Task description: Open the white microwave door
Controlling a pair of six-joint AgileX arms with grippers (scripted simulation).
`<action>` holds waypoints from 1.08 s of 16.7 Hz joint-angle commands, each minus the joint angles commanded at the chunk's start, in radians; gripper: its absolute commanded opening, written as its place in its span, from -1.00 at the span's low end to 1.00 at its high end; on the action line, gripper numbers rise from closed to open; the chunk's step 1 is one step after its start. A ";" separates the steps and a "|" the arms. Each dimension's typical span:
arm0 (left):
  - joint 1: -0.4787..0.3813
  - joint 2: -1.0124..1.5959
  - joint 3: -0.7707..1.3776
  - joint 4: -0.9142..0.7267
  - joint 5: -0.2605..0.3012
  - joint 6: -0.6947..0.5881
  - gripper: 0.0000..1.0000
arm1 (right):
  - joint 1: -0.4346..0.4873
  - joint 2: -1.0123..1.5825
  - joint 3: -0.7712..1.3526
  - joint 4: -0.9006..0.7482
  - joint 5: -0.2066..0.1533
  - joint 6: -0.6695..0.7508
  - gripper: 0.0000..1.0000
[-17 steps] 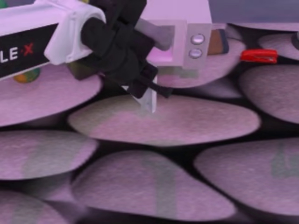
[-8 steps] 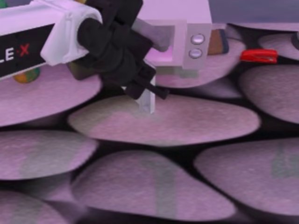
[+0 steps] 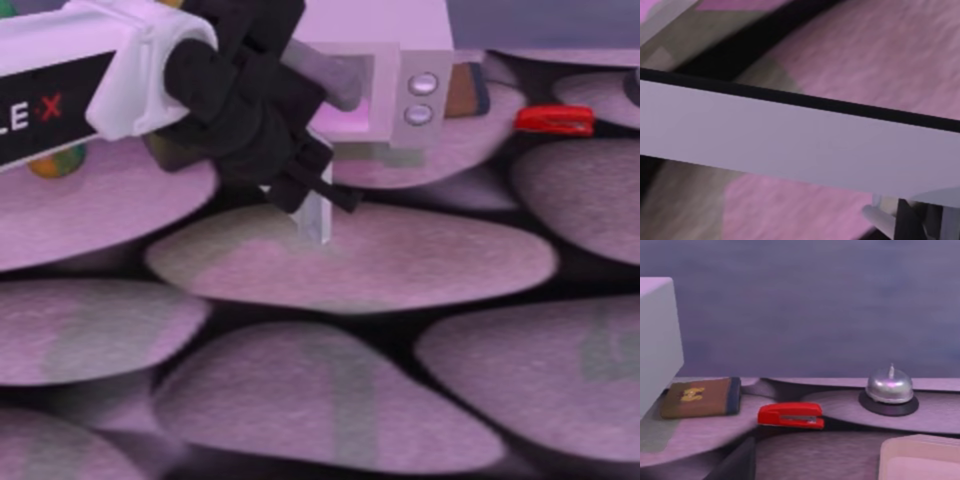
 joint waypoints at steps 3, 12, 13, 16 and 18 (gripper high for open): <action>0.000 0.000 0.000 0.000 0.000 0.000 -1.00 | 0.000 0.000 0.000 0.000 0.000 0.000 1.00; 0.001 -0.002 -0.008 -0.001 0.014 0.012 -1.00 | 0.000 0.000 0.000 0.000 0.000 0.000 1.00; 0.009 -0.009 -0.015 -0.002 0.023 0.031 -1.00 | 0.000 0.000 0.000 0.000 0.000 0.000 1.00; 0.039 -0.035 -0.041 -0.008 0.062 0.108 -1.00 | 0.000 0.000 0.000 0.000 0.000 0.000 1.00; 0.056 -0.049 -0.057 -0.012 0.086 0.153 -1.00 | 0.000 0.000 0.000 0.000 0.000 0.000 1.00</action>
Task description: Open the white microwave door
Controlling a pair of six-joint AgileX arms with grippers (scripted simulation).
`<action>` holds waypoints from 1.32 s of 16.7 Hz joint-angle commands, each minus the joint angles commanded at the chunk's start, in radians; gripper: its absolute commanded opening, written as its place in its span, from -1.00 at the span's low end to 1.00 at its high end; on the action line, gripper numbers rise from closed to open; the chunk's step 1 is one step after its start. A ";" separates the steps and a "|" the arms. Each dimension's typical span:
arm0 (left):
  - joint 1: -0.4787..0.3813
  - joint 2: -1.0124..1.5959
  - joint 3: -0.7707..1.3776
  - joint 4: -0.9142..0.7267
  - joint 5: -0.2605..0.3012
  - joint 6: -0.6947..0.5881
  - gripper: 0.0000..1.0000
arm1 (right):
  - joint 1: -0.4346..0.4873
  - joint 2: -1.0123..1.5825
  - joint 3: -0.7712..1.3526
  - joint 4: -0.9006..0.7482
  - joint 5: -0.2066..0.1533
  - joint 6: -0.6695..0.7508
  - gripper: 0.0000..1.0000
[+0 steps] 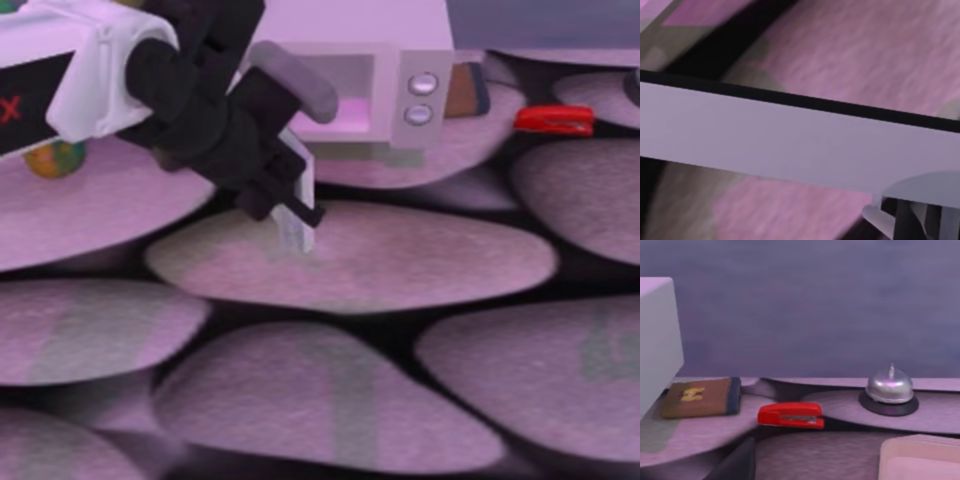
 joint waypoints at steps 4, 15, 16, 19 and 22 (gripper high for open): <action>0.006 -0.004 -0.006 -0.002 0.008 0.014 -1.00 | 0.000 0.000 0.000 0.000 0.000 0.000 1.00; 0.006 -0.004 -0.006 -0.002 0.008 0.014 -1.00 | 0.000 0.000 0.000 0.000 0.000 0.000 1.00; 0.006 -0.004 -0.006 -0.002 0.008 0.014 -1.00 | 0.000 0.000 0.000 0.000 0.000 0.000 1.00; 0.006 -0.004 -0.006 -0.002 0.008 0.014 -1.00 | 0.000 0.000 0.000 0.000 0.000 0.000 1.00; 0.006 -0.004 -0.006 -0.002 0.008 0.014 -1.00 | 0.000 0.000 0.000 0.000 0.000 0.000 1.00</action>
